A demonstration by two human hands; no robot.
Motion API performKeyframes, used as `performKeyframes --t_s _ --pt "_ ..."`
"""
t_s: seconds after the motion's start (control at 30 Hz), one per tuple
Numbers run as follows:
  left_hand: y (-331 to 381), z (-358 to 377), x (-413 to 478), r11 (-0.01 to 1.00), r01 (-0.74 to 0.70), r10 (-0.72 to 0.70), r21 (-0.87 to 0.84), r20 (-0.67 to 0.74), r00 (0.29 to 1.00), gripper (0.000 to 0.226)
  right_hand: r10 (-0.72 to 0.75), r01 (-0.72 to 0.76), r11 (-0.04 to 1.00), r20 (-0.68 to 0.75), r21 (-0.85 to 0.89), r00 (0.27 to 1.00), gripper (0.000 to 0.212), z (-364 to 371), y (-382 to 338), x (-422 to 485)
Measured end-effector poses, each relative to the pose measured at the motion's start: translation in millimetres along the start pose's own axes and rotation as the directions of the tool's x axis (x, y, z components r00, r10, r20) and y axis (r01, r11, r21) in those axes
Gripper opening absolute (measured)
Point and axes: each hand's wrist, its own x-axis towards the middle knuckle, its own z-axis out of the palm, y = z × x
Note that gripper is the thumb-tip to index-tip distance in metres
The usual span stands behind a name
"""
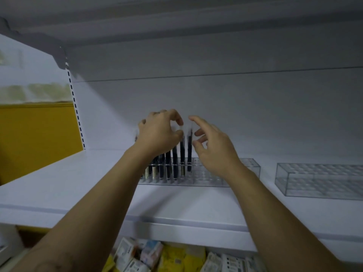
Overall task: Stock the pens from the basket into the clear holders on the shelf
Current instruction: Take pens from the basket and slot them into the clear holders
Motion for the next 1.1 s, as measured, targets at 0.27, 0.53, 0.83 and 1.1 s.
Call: performKeyframes --t_s 0.27,0.53,0.83,1.1 --pt "-1.7 5.9 -6.5 0.998 -0.063 0.064 0.012 -0.066 0.996 0.019 0.047 -0.027 0.994 0.184 -0.105 0.982 0.066 -4.6 -4.3 1.2" --pt "-0.2 5.1 -21.7 0.987 -0.132 0.145 0.094 -0.148 0.978 0.029 0.086 -0.076 0.994 0.161 -0.073 0.983 0.08 -6.5 -12.7 -15.5" --pt "3.7 8.9 -89.3 0.98 -0.191 0.196 0.048 -0.338 0.92 0.03 0.025 -0.022 0.994 0.034 -0.107 0.999 0.057 -28.8 -22.5 -74.7" --pt "21.5 40.8 -179.3 0.974 -0.216 0.177 -0.068 -0.366 0.914 0.024 0.004 -0.014 0.985 -0.056 -0.171 0.998 0.051 -35.7 -27.8 -157.1"
